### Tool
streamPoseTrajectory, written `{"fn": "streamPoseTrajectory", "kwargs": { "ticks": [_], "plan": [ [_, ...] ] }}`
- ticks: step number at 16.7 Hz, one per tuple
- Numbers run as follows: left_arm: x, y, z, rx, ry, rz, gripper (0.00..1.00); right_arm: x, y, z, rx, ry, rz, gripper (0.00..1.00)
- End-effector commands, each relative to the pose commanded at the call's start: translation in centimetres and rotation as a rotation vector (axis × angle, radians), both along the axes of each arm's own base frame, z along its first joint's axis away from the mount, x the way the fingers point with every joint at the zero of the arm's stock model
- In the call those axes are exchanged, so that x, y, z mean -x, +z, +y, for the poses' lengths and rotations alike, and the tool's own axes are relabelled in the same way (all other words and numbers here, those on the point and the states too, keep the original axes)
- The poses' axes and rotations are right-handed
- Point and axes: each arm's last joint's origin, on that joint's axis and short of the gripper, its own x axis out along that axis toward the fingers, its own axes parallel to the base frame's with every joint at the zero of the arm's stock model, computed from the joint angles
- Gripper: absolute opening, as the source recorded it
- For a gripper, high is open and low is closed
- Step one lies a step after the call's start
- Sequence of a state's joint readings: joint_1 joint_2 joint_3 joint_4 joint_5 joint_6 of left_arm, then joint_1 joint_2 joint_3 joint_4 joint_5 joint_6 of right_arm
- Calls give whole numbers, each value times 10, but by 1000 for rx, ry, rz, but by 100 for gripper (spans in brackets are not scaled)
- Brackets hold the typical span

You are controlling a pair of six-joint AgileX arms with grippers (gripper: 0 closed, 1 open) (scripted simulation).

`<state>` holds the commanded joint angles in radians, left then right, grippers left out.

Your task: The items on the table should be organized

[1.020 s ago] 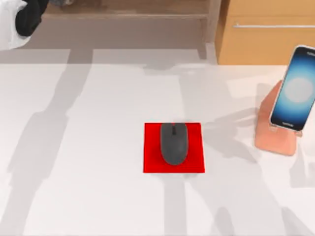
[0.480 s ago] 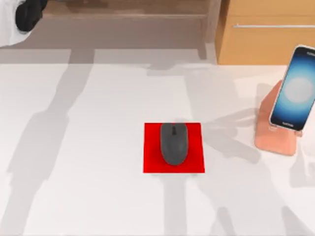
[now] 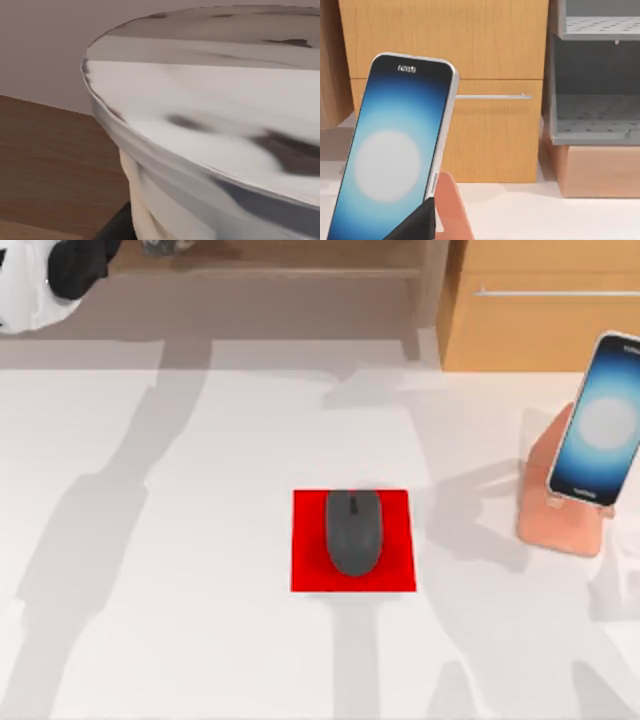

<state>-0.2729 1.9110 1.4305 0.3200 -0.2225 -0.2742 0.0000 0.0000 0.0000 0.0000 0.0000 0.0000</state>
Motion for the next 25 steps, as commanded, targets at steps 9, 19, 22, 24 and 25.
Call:
{"fn": "streamPoseTrajectory", "kwargs": {
  "ticks": [9, 19, 22, 24, 25],
  "plan": [
    [-16, -14, 23, -207, -23, -69, 0, 0, 0, 0, 0, 0, 0, 100],
    [-16, -20, 25, -237, -32, -67, 30, 0, 0, 0, 0, 0, 0, 100],
    [-16, -20, 25, -237, -32, -67, 53, 0, 0, 0, 0, 0, 0, 100],
    [-16, -20, 25, -237, -32, -67, 68, 0, 0, 0, 0, 0, 0, 100],
    [-16, -20, 25, -237, -32, -67, 75, 0, 0, 0, 0, 0, 0, 100]
  ]
}}
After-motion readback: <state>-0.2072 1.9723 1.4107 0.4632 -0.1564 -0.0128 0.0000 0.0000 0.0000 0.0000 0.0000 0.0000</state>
